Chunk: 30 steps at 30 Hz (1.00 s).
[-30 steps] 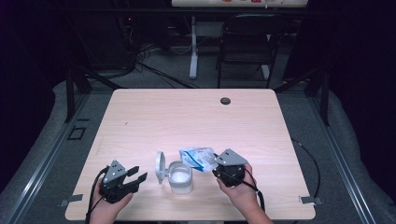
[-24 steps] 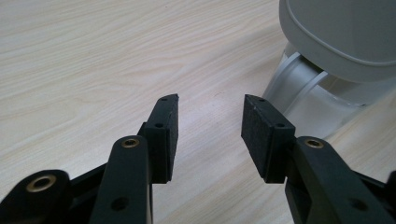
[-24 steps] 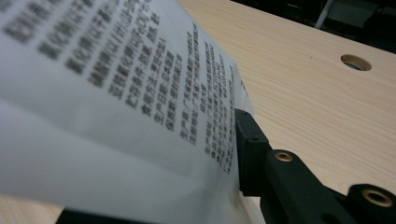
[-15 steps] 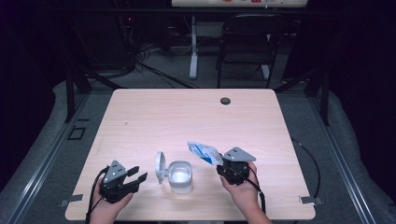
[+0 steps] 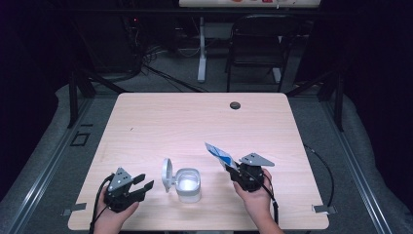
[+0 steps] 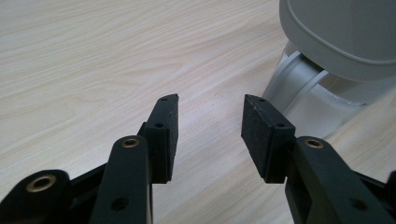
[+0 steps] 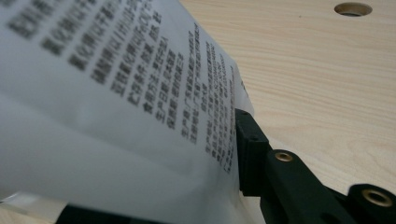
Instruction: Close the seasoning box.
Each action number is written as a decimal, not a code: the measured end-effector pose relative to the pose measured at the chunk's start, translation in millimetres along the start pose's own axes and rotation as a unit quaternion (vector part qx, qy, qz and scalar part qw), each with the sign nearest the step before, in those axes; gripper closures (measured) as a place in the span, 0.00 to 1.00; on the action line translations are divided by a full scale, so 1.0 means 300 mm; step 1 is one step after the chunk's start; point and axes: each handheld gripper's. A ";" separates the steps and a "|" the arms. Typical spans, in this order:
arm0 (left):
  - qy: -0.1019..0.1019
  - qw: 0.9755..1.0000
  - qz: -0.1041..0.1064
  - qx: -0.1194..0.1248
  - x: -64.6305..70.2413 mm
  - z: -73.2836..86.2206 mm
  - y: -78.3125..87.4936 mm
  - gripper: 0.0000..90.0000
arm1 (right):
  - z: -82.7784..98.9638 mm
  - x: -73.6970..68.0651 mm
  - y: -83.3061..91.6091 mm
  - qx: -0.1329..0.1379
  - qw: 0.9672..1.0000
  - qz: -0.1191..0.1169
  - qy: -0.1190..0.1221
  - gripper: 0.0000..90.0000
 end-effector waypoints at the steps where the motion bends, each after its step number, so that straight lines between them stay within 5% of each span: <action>1: -0.001 1.000 0.000 0.000 0.000 0.000 0.000 0.63 | 0.003 0.004 -0.001 -0.003 1.000 0.001 -0.001 0.84; 30: 0.002 1.000 -0.001 -0.001 -0.003 0.004 -0.006 0.63 | 0.101 0.071 -0.058 -0.033 0.998 0.037 -0.034 0.82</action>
Point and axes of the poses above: each handheld gripper's, and its own axes: y roughly backward along the jaws, z roughly out of its underside, x roughly to its right, and after that the axes turned 3 degrees about -z, right-handed
